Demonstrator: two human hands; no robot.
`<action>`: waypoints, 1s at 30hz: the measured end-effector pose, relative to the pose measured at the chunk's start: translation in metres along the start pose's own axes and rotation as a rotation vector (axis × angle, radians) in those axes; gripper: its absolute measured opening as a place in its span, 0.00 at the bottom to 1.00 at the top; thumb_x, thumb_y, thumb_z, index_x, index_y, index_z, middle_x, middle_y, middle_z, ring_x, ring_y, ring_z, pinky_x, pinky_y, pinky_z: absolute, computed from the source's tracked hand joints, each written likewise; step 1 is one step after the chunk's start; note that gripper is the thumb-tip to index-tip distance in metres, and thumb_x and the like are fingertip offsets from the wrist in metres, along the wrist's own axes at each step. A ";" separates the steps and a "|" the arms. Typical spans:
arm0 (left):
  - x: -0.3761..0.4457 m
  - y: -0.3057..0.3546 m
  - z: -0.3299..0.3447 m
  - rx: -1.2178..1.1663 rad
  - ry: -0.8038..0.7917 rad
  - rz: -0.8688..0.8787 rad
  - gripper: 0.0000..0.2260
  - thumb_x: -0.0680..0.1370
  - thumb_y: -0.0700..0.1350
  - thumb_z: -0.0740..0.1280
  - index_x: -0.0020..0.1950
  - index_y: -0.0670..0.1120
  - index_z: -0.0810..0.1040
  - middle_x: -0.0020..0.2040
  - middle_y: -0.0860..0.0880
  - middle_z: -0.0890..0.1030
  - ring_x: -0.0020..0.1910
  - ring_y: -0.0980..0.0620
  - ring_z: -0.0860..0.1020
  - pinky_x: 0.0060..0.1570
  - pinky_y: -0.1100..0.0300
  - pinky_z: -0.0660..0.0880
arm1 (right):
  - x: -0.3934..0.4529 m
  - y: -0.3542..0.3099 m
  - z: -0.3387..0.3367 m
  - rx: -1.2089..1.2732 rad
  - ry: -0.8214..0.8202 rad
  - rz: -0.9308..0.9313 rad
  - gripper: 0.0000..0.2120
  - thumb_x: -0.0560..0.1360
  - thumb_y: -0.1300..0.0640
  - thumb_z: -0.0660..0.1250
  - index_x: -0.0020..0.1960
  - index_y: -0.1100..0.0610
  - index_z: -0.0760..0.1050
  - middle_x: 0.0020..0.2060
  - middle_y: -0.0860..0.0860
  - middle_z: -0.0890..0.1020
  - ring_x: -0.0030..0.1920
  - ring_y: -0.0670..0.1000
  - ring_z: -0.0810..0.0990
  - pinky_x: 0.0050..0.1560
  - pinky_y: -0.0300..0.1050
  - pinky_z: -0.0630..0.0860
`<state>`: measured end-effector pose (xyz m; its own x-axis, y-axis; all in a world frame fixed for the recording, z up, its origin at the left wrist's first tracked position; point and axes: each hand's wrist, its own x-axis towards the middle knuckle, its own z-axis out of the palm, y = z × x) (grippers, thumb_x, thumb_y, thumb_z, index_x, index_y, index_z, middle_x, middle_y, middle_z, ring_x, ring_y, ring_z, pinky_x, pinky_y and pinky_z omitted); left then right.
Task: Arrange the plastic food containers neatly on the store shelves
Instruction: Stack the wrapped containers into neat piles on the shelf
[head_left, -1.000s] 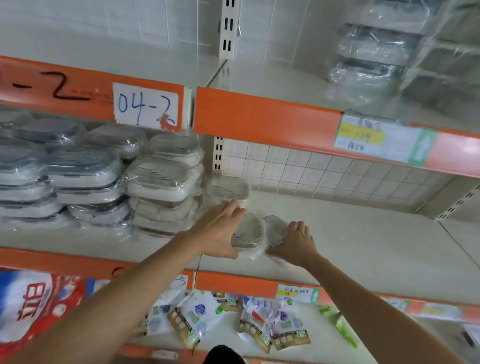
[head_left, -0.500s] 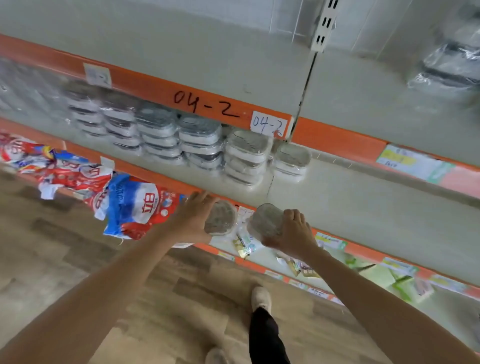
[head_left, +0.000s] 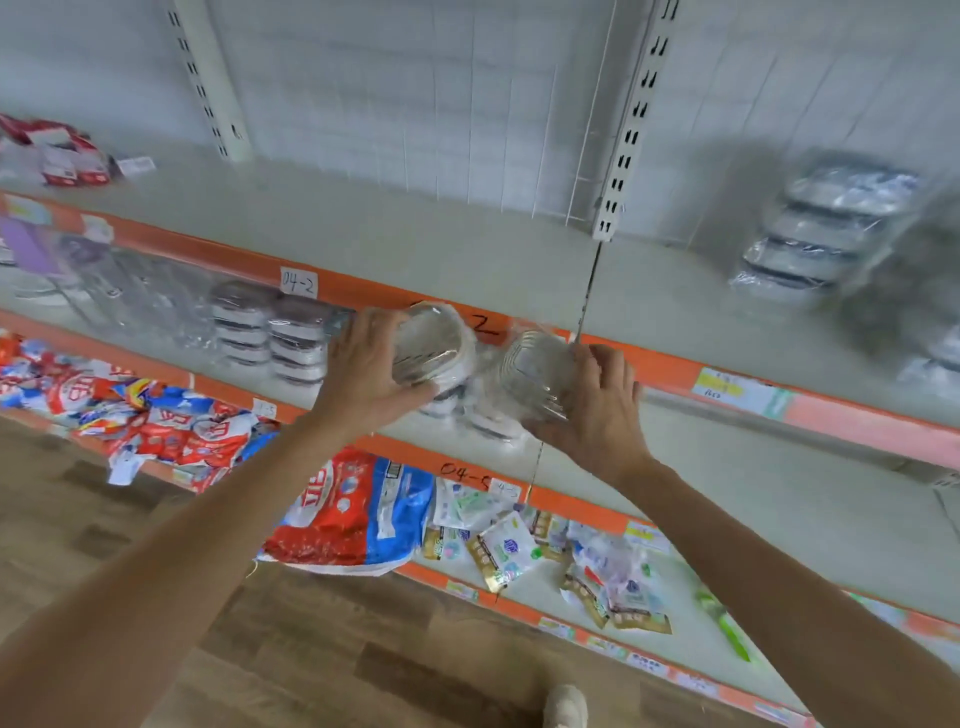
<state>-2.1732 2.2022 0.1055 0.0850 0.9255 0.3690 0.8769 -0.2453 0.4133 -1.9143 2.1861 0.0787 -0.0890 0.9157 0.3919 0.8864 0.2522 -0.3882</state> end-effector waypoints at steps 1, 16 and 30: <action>0.011 0.013 0.002 -0.034 0.024 0.017 0.32 0.64 0.50 0.77 0.65 0.44 0.71 0.63 0.41 0.66 0.63 0.42 0.65 0.62 0.48 0.64 | 0.008 0.009 -0.015 -0.010 0.039 0.035 0.45 0.61 0.42 0.77 0.70 0.61 0.64 0.62 0.60 0.66 0.61 0.59 0.64 0.62 0.56 0.63; 0.118 0.120 -0.003 -0.270 0.126 0.179 0.10 0.68 0.49 0.76 0.42 0.46 0.80 0.50 0.46 0.75 0.53 0.47 0.73 0.59 0.52 0.68 | 0.061 0.145 -0.097 -0.147 -0.122 0.336 0.33 0.66 0.39 0.73 0.68 0.47 0.69 0.65 0.52 0.68 0.66 0.58 0.65 0.68 0.51 0.64; 0.177 0.144 0.104 -0.333 -0.174 0.138 0.23 0.66 0.56 0.77 0.56 0.48 0.77 0.53 0.53 0.73 0.54 0.56 0.73 0.49 0.70 0.66 | 0.107 0.203 -0.102 -0.093 -0.352 0.096 0.37 0.71 0.44 0.71 0.75 0.49 0.57 0.70 0.55 0.57 0.70 0.59 0.59 0.69 0.52 0.64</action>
<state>-1.9830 2.3610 0.1439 0.2952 0.9052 0.3056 0.6530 -0.4247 0.6271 -1.6979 2.3034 0.1267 -0.1400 0.9893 0.0401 0.9342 0.1454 -0.3257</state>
